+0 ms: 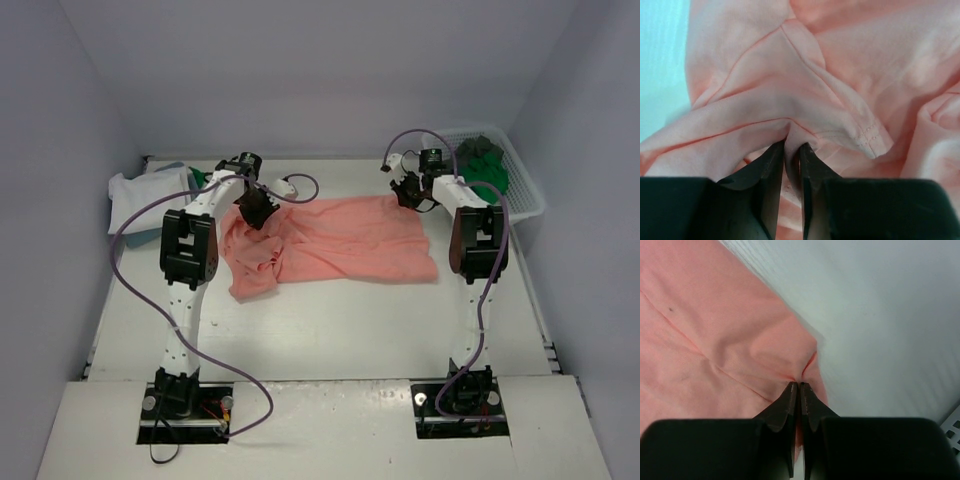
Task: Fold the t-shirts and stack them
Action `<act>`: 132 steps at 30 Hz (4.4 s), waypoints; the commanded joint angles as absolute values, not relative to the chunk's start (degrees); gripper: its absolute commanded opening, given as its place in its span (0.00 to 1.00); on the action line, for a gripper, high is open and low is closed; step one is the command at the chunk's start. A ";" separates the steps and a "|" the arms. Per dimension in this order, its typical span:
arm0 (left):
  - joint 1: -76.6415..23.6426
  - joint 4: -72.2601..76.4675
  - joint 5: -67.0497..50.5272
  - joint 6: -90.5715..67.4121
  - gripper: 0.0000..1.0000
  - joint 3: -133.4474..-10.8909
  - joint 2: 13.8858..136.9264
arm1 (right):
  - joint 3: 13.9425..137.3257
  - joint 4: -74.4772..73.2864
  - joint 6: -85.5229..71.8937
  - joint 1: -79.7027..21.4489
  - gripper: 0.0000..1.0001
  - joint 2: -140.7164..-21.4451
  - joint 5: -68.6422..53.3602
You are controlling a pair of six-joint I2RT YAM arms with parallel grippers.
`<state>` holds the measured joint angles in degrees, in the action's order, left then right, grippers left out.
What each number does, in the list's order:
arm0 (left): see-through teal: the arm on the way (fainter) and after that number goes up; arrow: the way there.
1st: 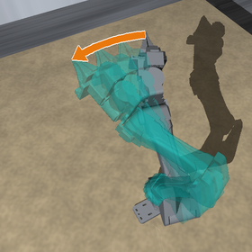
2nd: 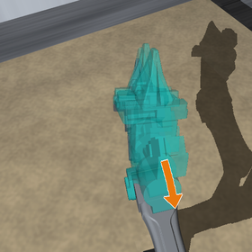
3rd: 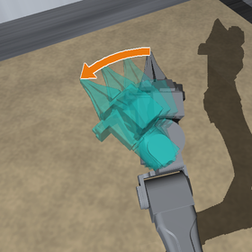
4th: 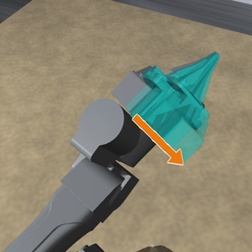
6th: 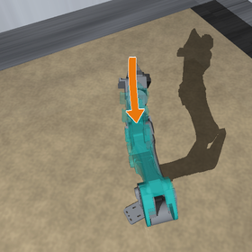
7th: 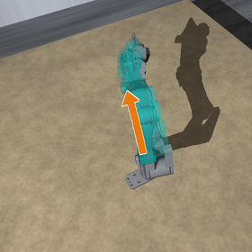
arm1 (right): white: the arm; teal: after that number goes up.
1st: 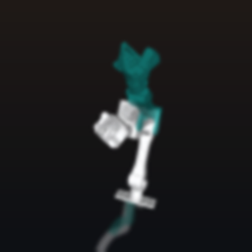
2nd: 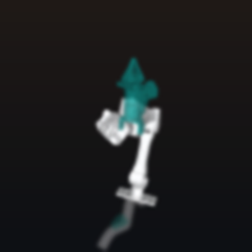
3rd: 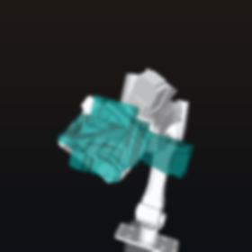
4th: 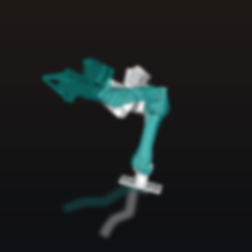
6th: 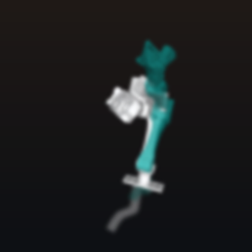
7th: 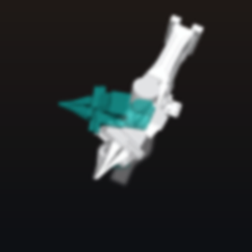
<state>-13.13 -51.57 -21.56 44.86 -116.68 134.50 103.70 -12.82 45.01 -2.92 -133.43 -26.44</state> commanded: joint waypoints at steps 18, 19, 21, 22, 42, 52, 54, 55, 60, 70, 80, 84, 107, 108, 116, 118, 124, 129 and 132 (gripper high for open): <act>-12.66 -35.42 -15.12 34.98 0.07 -117.77 124.98 | 98.79 -11.43 38.59 -5.19 0.00 -130.43 -23.12; -12.66 -35.51 -15.12 34.89 0.07 -118.12 124.89 | 98.53 -10.90 38.15 -5.10 0.00 -130.17 -22.77; -12.66 -35.68 -15.12 34.54 0.07 -118.21 124.72 | 97.74 -9.58 37.45 -5.10 0.00 -129.55 -22.15; -12.66 -35.86 -15.12 34.54 0.07 -118.13 124.63 | 97.39 -9.23 37.35 -5.18 0.00 -128.85 -22.15; -12.13 -35.59 -12.57 28.30 0.07 -116.90 115.84 | 85.17 2.46 29.62 -3.69 0.00 -113.38 -11.78; -12.04 -36.21 -12.48 27.51 0.07 -112.24 109.96 | 81.39 2.99 29.44 -3.34 0.00 -109.16 -12.30; -12.04 -36.65 -12.39 27.33 0.07 -111.80 108.72 | 80.34 2.90 29.79 -3.43 0.00 -107.94 -12.65; -11.87 -36.91 -12.39 27.25 0.08 -111.36 108.29 | 79.90 2.90 29.97 -3.43 0.00 -107.58 -12.92; -11.51 -37.44 -12.66 26.54 0.07 -108.20 104.16 | 76.30 3.43 30.94 -3.34 0.00 -103.54 -14.41; -10.99 -38.58 -14.41 26.54 0.07 -96.95 94.23 | 70.41 3.52 31.20 -3.34 0.00 -96.16 -15.03; -10.81 -39.55 -16.78 26.54 0.07 -87.19 83.95 | 67.77 0.18 32.61 -4.22 0.00 -91.84 -16.17; -10.81 -39.20 -18.36 26.63 0.07 -85.52 83.67 | 67.59 0.26 32.43 -5.01 0.00 -92.81 -15.91; -15.64 -27.16 -30.67 36.04 0.42 -84.20 104.06 | 68.29 0.44 31.73 -7.47 0.00 -98.00 -16.61; -15.64 -26.64 -30.76 36.04 0.42 -84.20 104.32 | 68.20 0.44 31.73 -7.38 0.00 -98.09 -16.61; -16.61 -21.18 -28.31 37.44 0.45 -82.09 105.29 | 68.82 0.26 31.38 -7.91 0.00 -99.23 -17.40; -16.61 -21.70 -28.13 37.62 0.45 -82.70 106.69 | 68.82 0.26 31.46 -8.09 0.00 -99.23 -17.40; -16.61 -22.85 -30.14 36.65 0.45 -85.25 109.25 | 68.91 0.26 31.55 -8.17 0.00 -99.49 -17.23; -16.70 -22.24 -29.54 36.91 0.45 -85.87 110.12 | 69.08 0.26 31.29 -8.26 0.00 -99.84 -17.58; -16.70 -21.18 -28.39 36.91 0.30 -86.13 110.39 | 68.82 0.26 31.29 -8.35 0.00 -100.11 -17.58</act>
<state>-16.45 -23.83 -28.21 35.99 -82.13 112.42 67.40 -1.13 31.62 -7.75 -100.20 -16.53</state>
